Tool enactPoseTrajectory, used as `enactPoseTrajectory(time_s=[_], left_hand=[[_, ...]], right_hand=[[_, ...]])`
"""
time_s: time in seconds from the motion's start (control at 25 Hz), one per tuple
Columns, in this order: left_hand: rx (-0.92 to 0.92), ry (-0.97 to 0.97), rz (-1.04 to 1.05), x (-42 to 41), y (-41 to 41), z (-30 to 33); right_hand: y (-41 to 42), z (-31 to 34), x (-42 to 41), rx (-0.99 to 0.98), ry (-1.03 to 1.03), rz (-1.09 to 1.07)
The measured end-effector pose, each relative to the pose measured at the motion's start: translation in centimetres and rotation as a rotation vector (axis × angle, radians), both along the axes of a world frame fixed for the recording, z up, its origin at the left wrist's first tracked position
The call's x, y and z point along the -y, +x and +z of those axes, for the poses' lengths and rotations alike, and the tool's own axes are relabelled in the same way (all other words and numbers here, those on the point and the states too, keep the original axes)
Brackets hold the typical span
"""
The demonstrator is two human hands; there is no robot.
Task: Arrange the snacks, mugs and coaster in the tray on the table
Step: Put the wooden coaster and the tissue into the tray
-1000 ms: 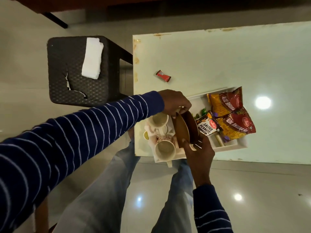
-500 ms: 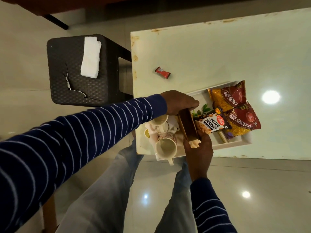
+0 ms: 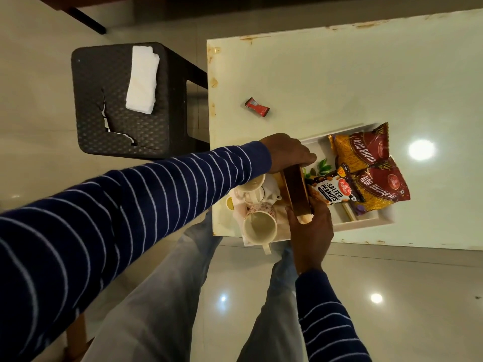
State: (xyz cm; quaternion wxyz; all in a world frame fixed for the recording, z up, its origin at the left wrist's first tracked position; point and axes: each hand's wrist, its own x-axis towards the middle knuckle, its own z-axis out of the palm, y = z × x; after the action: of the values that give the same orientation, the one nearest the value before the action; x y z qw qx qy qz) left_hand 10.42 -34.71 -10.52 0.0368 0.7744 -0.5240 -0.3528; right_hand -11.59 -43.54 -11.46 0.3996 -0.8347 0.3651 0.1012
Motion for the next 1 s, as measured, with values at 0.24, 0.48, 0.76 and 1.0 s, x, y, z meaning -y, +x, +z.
enactPoseTrajectory(time_s=[0.24, 0.48, 0.76, 1.0], left_hand=[[0.011, -0.025, 0.014, -0.3, 0.4, 0.0], [-0.008, -0.003, 0.020, -0.3, 0.2, -0.1], [-0.047, 0.014, 0.048, -0.3, 0.2, 0.3], [-0.071, 0.044, 0.099, -1.3, 0.9, 0.8]], right_hand=[[0.6, 0.5, -0.6, 0.032, -0.004, -0.022], [0.2, 0.0, -0.9, -0.005, 0.002, -0.021], [0.1, 0.0, -1.0, 0.014, 0.000, -0.028], [0.0, 0.8, -0.4, 0.041, 0.064, 0.040]])
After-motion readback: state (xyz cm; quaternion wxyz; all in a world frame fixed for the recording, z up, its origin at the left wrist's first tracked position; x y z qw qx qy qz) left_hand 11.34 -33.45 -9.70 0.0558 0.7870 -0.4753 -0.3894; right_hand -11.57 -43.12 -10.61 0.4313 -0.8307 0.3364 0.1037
